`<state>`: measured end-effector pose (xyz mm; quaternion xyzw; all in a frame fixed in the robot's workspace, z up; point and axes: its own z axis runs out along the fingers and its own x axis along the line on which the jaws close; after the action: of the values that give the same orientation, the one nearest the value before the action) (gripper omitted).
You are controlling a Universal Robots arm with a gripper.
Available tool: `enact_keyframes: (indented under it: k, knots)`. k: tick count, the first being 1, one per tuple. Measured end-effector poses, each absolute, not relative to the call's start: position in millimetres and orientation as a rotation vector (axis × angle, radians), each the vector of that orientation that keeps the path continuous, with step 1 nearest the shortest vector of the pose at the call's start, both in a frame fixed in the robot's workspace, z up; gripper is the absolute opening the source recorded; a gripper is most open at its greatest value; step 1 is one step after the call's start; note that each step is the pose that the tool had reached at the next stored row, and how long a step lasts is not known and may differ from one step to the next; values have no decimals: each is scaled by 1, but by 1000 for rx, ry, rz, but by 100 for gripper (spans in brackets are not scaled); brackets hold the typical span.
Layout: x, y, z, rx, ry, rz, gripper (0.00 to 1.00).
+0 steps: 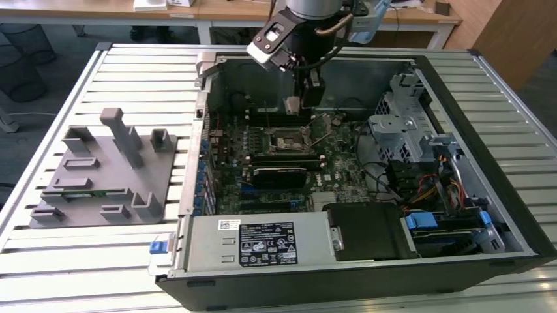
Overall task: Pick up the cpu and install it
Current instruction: 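Place the cpu into insertion slot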
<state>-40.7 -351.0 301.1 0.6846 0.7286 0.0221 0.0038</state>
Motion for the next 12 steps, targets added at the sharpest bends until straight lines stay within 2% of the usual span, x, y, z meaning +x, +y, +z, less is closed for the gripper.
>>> enact_keyframes:
  k: [12]
  knots:
    - [-41,-346,280,2176,2253,69,53]
